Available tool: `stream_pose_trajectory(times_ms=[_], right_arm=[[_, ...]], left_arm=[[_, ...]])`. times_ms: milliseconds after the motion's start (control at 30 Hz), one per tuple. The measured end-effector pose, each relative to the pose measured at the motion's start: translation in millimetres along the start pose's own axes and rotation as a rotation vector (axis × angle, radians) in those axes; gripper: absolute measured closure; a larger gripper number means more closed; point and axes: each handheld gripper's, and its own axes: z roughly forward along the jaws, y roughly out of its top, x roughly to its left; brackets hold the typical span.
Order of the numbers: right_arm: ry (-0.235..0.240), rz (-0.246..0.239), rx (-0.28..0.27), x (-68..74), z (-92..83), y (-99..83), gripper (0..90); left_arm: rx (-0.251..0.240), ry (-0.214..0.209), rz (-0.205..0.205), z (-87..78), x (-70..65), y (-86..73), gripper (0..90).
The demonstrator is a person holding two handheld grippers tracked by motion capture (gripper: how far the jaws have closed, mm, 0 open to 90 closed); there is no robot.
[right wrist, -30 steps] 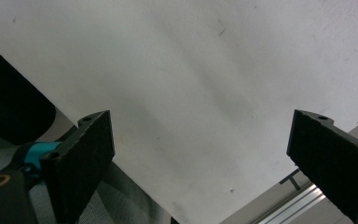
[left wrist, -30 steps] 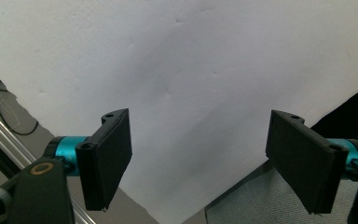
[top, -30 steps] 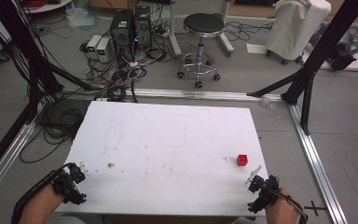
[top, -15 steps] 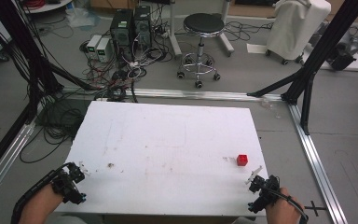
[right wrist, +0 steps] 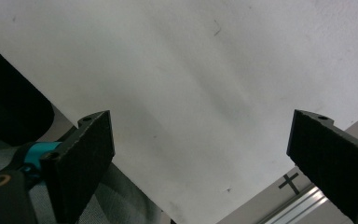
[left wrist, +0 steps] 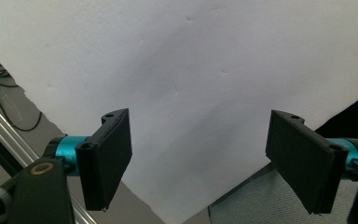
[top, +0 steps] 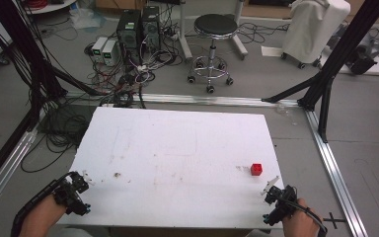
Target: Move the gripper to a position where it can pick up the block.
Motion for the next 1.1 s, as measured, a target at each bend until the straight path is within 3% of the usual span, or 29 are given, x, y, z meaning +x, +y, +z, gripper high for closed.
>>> stream_pose_trajectory(times_ms=[300, 400, 700, 1100], right_arm=[[0.020, -0.010, -0.038, -12.5, 0.6, -3.3, 6.6], [0.042, -0.032, -0.084, -21.6, 3.5, -5.9, 6.6], [0.040, -0.063, -0.100, -47.7, 2.2, -5.8, 6.6], [0.018, -0.168, -0.141, -85.7, -9.3, 7.7, 6.6]], left_arm=[[-0.004, 0.005, -0.001, -1.2, 0.2, -0.6, 22.8], [-0.005, 0.000, -0.004, -0.4, -0.2, -0.3, 22.8], [-0.002, 0.005, -0.007, 0.6, 0.2, -0.3, 22.8], [-0.005, 0.007, 0.004, 0.5, -1.3, 1.5, 22.8]])
